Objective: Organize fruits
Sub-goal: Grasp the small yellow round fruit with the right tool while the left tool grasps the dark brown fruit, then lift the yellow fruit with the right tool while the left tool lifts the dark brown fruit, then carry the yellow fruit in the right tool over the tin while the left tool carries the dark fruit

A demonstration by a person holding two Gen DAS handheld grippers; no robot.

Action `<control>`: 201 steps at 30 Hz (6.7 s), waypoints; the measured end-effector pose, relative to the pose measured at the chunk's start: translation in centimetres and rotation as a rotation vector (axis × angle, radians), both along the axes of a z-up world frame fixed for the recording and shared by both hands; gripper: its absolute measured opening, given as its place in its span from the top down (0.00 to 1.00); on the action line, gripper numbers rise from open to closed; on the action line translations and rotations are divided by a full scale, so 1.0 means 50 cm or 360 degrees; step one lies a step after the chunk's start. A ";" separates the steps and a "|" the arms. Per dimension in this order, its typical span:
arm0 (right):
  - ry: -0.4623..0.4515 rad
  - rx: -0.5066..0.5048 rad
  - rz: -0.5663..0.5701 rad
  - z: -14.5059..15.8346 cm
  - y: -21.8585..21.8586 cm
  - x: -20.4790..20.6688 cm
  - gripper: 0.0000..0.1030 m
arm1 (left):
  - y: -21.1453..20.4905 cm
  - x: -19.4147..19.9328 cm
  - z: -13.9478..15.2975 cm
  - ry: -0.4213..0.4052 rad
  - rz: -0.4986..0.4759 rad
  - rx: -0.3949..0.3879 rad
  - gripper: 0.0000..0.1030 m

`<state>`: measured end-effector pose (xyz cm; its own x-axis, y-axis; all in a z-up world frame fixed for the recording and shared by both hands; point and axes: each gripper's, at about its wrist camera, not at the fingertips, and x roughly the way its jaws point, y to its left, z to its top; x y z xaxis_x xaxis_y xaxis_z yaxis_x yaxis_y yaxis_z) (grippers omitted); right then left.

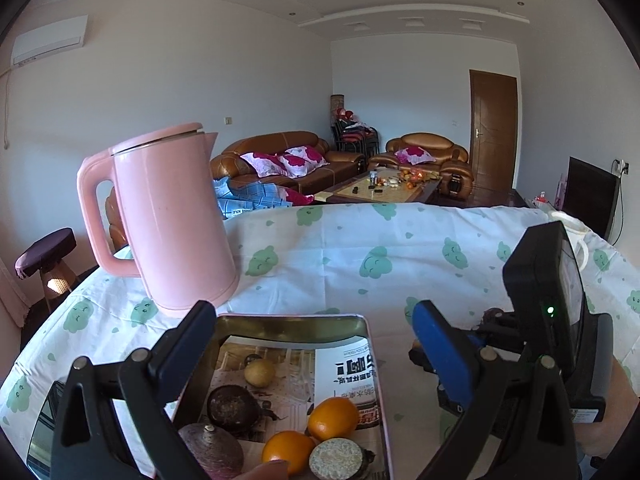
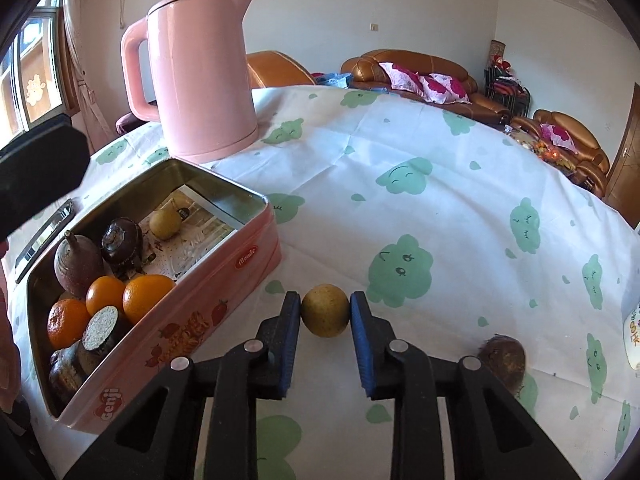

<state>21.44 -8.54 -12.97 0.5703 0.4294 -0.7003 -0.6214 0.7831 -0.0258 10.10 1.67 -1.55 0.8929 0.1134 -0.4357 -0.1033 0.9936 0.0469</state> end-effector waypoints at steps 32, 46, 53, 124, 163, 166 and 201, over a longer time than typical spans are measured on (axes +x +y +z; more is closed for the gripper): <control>-0.0101 0.0095 -0.0671 0.029 -0.362 0.058 0.74 | -0.335 0.260 -0.158 0.0645 -0.0442 -0.0031 0.35; -0.0144 0.0084 -0.0653 0.028 -0.353 0.052 0.74 | -0.333 0.270 -0.172 0.0717 -0.0496 -0.0090 0.56; -0.0191 0.0100 -0.0638 0.035 -0.351 0.039 0.74 | -0.327 0.263 -0.168 0.0704 -0.0518 -0.0117 0.61; -0.0706 0.0183 -0.0429 0.082 -0.308 -0.099 0.74 | -0.268 0.113 -0.077 0.0075 -0.0333 -0.0069 0.61; -0.0752 0.0230 -0.0230 0.091 -0.206 -0.159 0.74 | -0.152 -0.035 -0.052 -0.0133 -0.0239 -0.0028 0.61; -0.0746 0.0244 -0.0204 0.095 -0.189 -0.164 0.74 | -0.132 -0.043 -0.048 -0.0137 -0.0216 -0.0037 0.61; -0.0751 0.0235 0.0118 0.132 0.021 -0.207 0.74 | 0.044 -0.103 -0.037 -0.0143 0.0033 -0.0071 0.61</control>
